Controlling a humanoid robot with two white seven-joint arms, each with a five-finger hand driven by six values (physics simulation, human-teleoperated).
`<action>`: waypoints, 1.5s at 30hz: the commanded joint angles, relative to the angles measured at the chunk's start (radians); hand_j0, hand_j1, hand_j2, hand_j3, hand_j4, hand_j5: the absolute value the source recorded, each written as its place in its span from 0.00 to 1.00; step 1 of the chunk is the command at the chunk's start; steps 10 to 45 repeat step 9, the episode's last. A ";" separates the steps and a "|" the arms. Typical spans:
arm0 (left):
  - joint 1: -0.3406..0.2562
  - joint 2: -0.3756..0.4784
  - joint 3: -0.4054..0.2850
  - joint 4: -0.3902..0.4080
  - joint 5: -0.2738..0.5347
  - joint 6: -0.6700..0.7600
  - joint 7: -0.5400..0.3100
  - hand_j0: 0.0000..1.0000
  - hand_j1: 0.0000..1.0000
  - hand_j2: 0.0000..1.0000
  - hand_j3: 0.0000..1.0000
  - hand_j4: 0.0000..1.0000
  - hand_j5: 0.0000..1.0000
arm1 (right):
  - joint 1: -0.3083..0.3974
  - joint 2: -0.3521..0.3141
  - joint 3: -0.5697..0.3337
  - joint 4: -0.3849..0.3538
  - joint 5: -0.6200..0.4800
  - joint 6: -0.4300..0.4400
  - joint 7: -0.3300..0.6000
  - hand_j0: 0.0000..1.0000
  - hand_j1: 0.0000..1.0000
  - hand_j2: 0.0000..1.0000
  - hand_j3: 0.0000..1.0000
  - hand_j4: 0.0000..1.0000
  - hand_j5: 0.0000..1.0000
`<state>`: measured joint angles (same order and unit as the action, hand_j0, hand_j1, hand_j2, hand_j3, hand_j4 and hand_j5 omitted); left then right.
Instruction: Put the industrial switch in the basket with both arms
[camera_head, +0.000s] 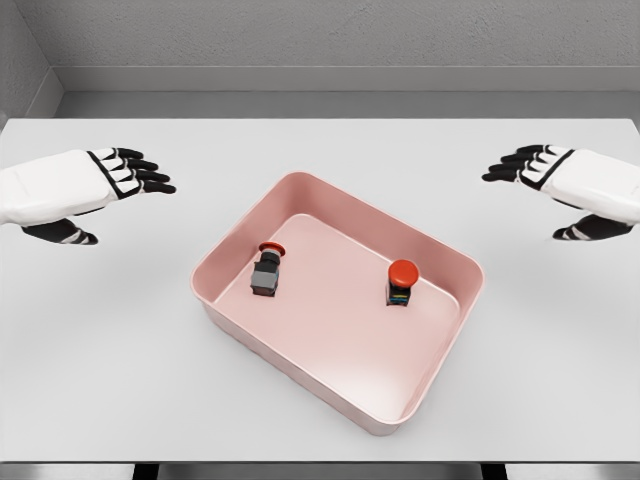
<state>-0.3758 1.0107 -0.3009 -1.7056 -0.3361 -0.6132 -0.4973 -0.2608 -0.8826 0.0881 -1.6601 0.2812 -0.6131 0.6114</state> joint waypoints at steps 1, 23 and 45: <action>0.002 0.009 0.000 0.009 0.002 0.002 -0.001 1.00 1.00 1.00 1.00 1.00 1.00 | 0.003 -0.003 -0.004 0.000 -0.007 0.002 -0.001 1.00 1.00 1.00 1.00 1.00 1.00; 0.023 0.020 0.009 0.015 0.002 0.002 -0.001 1.00 1.00 1.00 1.00 1.00 1.00 | 0.006 -0.003 -0.005 0.000 -0.007 0.002 -0.001 1.00 1.00 1.00 1.00 1.00 1.00; 0.023 0.020 0.009 0.015 0.002 0.002 -0.001 1.00 1.00 1.00 1.00 1.00 1.00 | 0.006 -0.003 -0.005 0.000 -0.007 0.002 -0.001 1.00 1.00 1.00 1.00 1.00 1.00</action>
